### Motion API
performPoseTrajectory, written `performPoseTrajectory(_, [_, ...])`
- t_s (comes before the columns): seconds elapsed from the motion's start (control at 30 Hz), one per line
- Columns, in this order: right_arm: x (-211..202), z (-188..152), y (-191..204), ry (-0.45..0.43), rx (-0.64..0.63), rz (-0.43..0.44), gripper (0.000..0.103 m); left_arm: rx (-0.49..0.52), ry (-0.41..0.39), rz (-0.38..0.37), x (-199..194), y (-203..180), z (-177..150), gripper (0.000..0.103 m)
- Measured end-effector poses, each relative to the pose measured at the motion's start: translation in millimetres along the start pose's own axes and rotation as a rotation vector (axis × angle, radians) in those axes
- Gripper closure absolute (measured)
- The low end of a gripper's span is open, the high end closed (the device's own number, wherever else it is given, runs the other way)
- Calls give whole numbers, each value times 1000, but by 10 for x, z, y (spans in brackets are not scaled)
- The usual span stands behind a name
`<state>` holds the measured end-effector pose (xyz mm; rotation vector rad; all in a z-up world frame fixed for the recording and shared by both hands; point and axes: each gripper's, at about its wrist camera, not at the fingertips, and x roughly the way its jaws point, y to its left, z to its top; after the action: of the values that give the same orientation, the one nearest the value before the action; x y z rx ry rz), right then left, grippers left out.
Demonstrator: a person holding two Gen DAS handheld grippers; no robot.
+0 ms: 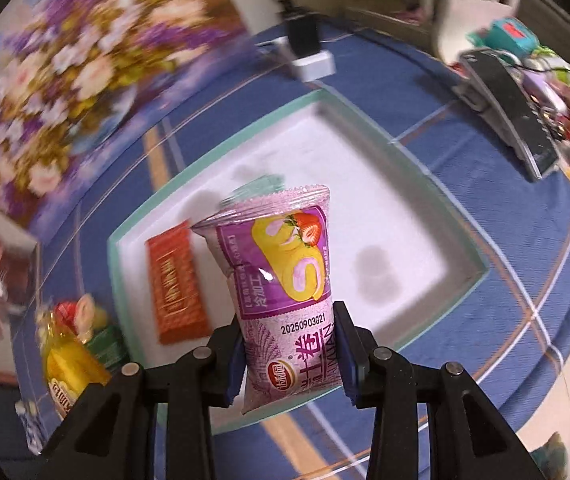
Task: Organize snacks
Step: 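Carry both bags into the white tray and open both tools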
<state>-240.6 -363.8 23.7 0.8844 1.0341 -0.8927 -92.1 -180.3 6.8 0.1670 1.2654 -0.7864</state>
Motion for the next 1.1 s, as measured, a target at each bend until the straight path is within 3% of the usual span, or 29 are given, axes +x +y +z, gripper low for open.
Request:
performPoseTrajectory(0.2, [73, 69, -177, 15, 50, -20, 62, 76, 26, -4, 274, -287, 29, 59])
performPoseTrajectory(0.47, [273, 77, -205, 62, 54, -40, 62, 48, 76, 8, 423, -204, 19, 58])
performPoseTrajectory(0.57, [287, 60, -190, 64, 41, -38, 62, 47, 62, -6, 364, -193, 20, 49])
performPoseTrajectory(0.73, [275, 56, -185, 59, 34, -38, 61, 42, 40, 3, 258, -168, 45, 41])
performPoseTrajectory(0.87, [280, 54, -165, 61, 21, -41, 60, 17, 3, 64, 164, -78, 88, 23])
performPoseTrajectory(1.0, [286, 49, -101, 56, -4, -33, 52, -11, -45, 127, 67, 41, 136, 22])
performPoseTrajectory(1.1, [276, 32, -37, 48, -29, -34, 46, -34, -64, 169, 32, 136, 167, 14])
